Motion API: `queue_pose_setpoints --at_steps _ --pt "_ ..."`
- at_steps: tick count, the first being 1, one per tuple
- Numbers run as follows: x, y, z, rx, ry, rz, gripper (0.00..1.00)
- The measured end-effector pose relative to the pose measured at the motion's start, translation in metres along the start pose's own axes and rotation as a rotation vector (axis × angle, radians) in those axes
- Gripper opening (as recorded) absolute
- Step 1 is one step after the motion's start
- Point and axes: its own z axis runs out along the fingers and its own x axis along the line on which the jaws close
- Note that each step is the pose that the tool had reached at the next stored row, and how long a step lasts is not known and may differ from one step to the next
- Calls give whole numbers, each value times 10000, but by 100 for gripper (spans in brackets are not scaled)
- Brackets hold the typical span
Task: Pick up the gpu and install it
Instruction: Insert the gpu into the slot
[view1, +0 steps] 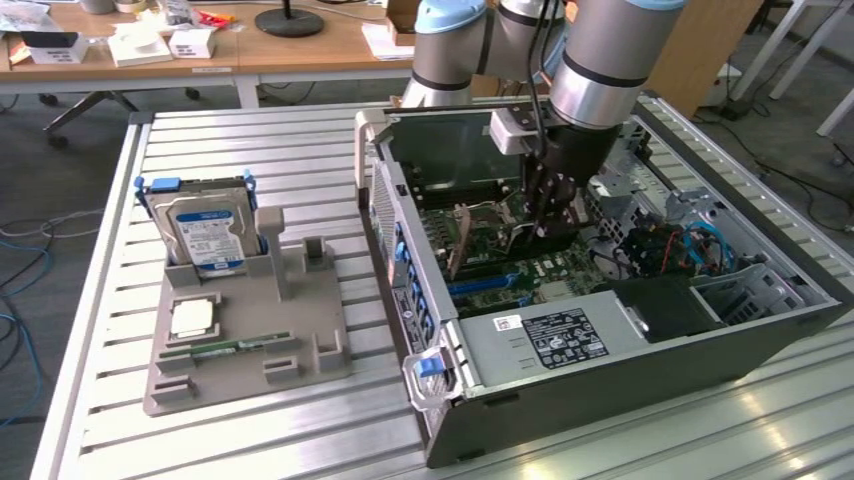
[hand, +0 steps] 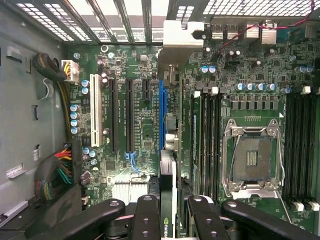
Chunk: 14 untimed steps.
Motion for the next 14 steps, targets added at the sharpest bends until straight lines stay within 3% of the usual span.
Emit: queue_pose_setpoints --at_steps 11,14 --pt "5 164 10 1 -2 -1 26" --pt "4 173 11 1 -2 -1 26"
